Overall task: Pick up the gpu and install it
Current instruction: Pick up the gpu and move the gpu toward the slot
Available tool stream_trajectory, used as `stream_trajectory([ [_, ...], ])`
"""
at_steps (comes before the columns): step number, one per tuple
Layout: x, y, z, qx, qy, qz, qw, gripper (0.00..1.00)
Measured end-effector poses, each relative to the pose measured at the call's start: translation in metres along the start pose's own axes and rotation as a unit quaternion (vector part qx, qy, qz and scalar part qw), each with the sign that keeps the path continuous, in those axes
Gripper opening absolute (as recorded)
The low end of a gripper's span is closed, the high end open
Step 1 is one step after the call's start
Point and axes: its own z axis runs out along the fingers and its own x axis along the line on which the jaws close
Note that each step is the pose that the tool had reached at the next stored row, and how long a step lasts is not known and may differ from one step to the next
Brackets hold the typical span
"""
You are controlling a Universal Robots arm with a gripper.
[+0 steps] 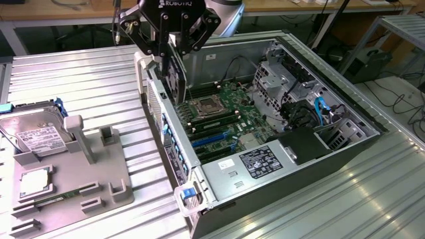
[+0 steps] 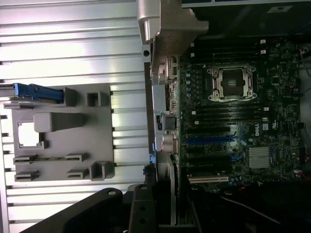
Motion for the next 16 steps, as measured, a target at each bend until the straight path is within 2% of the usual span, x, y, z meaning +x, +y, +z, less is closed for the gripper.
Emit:
stream_trajectory([
  [16,-0.015,0.0008,0.0,0.0,0.0,0.0,1.0,0.28],
])
